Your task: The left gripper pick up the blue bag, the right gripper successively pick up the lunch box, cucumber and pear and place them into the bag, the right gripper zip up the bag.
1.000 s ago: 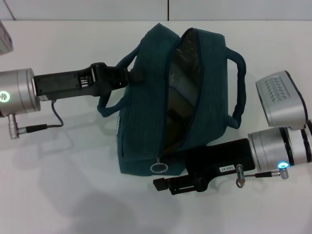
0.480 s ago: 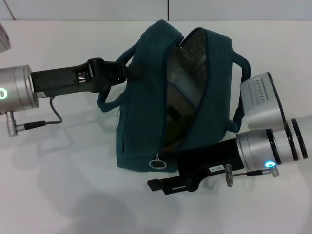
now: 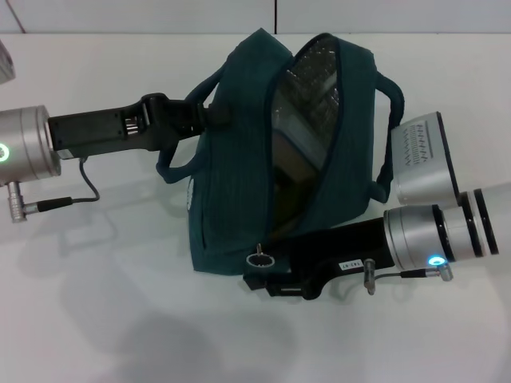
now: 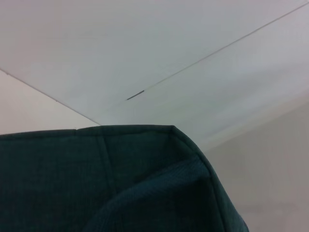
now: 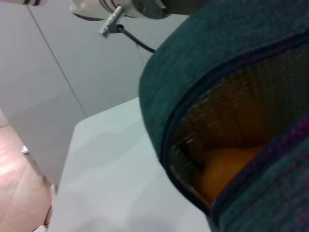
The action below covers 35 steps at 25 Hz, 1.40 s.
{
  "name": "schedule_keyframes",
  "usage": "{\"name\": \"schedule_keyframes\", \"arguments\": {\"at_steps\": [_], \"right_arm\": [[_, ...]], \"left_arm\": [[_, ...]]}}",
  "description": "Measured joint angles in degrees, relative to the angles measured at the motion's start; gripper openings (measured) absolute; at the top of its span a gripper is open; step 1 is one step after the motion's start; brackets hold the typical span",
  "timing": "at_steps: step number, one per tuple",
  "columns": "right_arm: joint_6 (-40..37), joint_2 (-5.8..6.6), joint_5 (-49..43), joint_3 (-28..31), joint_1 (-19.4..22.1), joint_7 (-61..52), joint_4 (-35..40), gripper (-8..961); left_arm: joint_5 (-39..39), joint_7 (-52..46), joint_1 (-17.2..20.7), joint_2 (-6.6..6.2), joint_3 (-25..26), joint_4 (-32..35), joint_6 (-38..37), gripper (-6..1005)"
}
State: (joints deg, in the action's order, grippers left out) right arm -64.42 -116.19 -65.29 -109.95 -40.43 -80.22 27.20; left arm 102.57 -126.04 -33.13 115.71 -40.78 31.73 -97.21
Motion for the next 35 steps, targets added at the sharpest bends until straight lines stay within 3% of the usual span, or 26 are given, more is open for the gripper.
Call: {"name": "schedule_keyframes", "arguments": {"at_steps": [9,17,35], "right_arm": [[0.54,0.0,0.09,0.13,0.22,0.02,0.14,176],[0.23,0.01,0.09,0.45,1.16,0.01,-0.29,65],[0.38,0.13,0.32,0.88,3.24,0.5,1.73,20]], "left_arm": [[-0.18,0.0,0.23,-0.32,0.0,0.0,0.0,56],[-0.19,-0.01,0.03,-0.42,0.0,0.0,0.06,56],[-0.19,0.22,0.63,-0.39,0.0,0.0,-0.18,56]]}}
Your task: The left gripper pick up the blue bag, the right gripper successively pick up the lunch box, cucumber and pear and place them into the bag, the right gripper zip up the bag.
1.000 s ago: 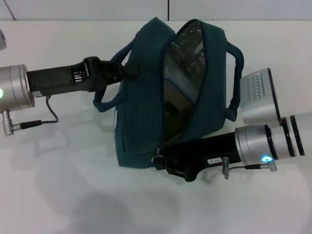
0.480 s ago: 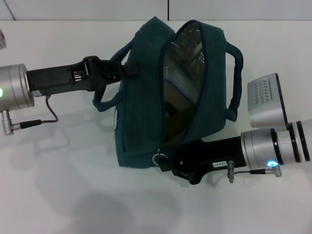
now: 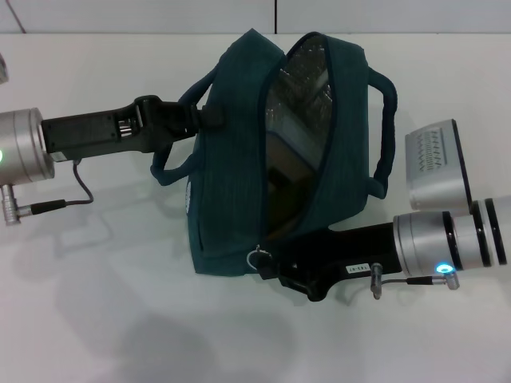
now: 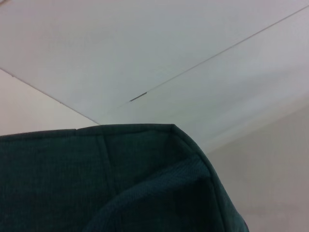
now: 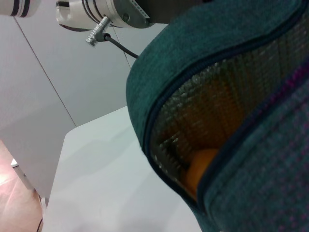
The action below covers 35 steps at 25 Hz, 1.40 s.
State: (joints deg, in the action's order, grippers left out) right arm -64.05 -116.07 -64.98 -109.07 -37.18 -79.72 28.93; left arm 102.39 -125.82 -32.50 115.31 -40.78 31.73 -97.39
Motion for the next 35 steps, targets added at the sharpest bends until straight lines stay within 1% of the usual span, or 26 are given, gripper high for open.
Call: {"name": "schedule_keyframes", "arguments": {"at_steps": [4,10,14,18,29,33,34,35], "right_arm": [[-0.17,0.17,0.03,1.1,1.12,0.01,0.04,19],[-1.18,0.52,-0.05,2.33,4.14,0.91,2.03,18],[-4.88,0.58,-0.47,3.78,6.2,4.09,3.68,17],[-9.63,0.72,-0.63,4.98,7.7,7.79,4.36,17],[-14.57,1.12,-0.68,6.62,8.83,10.75,4.57,18],[-15.37,1.95,-0.69,6.85,8.93,11.08,5.14,17],[-15.39,2.4,-0.69,7.09,8.97,11.02,5.31,17],[-15.4,2.48,-0.69,7.24,9.01,11.01,5.36,17]], "left_arm": [[0.01,0.03,0.06,0.0,0.01,0.0,0.0,56],[0.01,0.11,0.11,-0.13,0.08,0.13,0.05,56],[0.01,0.06,0.07,-0.56,0.09,0.08,0.28,56],[-0.24,-0.03,-0.07,-0.6,0.09,0.07,0.31,56],[-1.53,-0.29,0.23,-0.58,0.08,0.0,0.14,56],[-1.58,-0.33,0.34,-0.53,0.08,0.0,-0.01,64],[-1.6,-0.27,0.38,-0.49,0.08,0.0,-0.01,72],[-1.75,-0.04,0.41,-0.42,0.08,0.0,-0.01,80]]}}
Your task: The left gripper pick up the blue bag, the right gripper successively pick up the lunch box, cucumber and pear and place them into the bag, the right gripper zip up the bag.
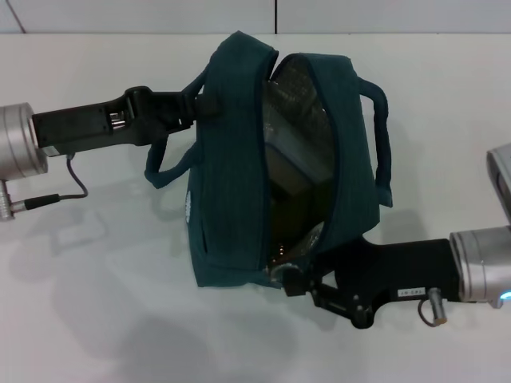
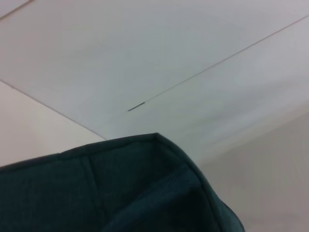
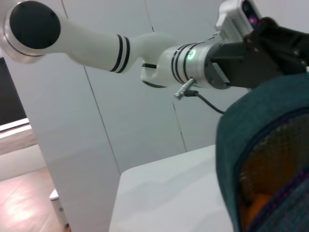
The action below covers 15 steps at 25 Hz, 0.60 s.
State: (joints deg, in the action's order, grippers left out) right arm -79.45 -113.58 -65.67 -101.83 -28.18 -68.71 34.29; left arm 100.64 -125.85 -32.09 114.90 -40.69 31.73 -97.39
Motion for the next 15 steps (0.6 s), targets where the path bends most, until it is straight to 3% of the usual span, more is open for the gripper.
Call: {"name": "schedule_keyframes", "arguments": {"at_steps": [8,10,15], "right_arm": [[-1.24,-0.21,-1.84,3.27,0.64,0.8,1.8,17],[-1.35,-0.27,-2.11,3.41,0.66,0.86,2.44,17],[-2.76,-0.33,-2.14,4.22,0.65,0.88,4.16,18]], "left_arm": [[-4.14,5.63,0.74,0.14,0.0,0.0,-0.76,144],[-5.02,7.86,1.08,0.12,0.0,-0.02,-1.41,337],[-6.28,13.05,2.19,-0.25,0.0,-0.09,-2.45,372]]}}
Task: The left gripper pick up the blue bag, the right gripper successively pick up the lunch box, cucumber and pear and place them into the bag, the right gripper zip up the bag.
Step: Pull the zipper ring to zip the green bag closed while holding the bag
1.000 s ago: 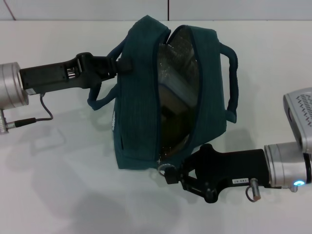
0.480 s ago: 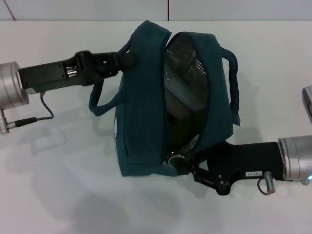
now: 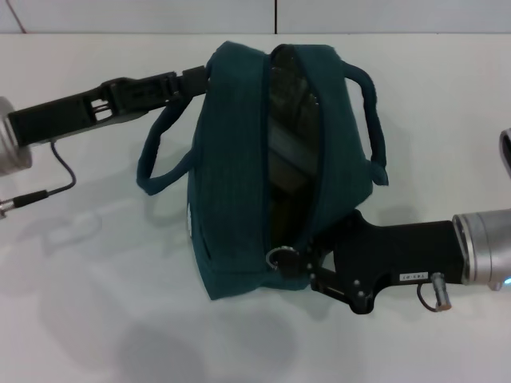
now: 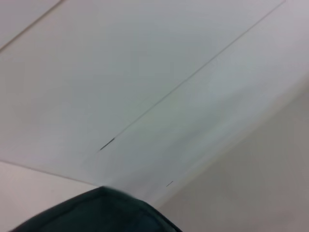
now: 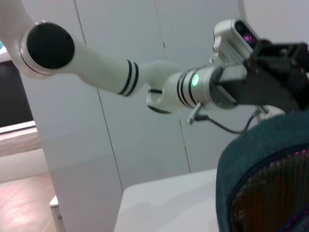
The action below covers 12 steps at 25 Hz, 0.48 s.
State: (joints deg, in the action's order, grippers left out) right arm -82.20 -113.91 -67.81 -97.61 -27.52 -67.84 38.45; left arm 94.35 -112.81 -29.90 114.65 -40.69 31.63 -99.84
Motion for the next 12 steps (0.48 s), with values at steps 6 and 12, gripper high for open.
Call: {"name": "schedule_keyframes", "arguments": {"at_steps": [6,12], "right_arm": [[-1.11,-0.45,-0.09,2.04,-0.62,-0.29,0.2,18],[-2.14,-0.98,-0.1,4.36,-1.19,-0.58,0.23,17]], "left_arm": [[-0.18,6.26,4.15,-0.78,0.0,0.28,-2.73,378],[-1.37,16.15,11.06,-0.47,0.22,0.44,-3.77,377]]}}
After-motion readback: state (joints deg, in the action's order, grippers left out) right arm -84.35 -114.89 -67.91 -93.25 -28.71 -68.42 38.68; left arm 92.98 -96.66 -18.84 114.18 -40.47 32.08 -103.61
